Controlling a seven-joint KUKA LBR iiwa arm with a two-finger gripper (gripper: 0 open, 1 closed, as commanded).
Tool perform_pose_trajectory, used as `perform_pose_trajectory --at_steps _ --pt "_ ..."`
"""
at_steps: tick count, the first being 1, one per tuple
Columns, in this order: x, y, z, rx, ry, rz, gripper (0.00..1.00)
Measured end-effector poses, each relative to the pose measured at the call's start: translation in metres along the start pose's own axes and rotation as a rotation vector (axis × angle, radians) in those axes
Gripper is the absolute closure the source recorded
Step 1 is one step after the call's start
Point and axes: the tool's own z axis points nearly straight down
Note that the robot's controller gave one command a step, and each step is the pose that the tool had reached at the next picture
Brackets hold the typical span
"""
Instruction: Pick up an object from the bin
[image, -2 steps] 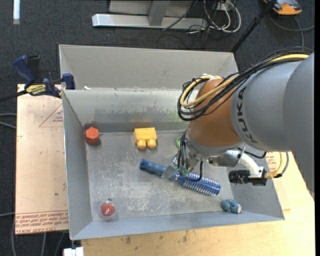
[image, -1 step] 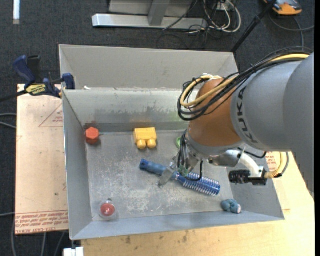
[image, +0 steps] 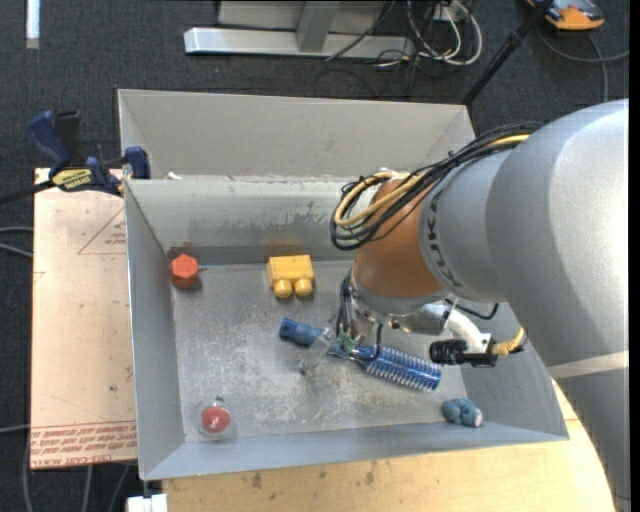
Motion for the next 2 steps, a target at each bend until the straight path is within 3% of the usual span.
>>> perform_pose_trajectory --at_steps 1,2 --pt "0.000 0.001 -0.005 -0.006 -0.003 0.000 1.00" --pt "-0.047 0.049 -0.010 -0.005 -0.002 0.105 1.00"
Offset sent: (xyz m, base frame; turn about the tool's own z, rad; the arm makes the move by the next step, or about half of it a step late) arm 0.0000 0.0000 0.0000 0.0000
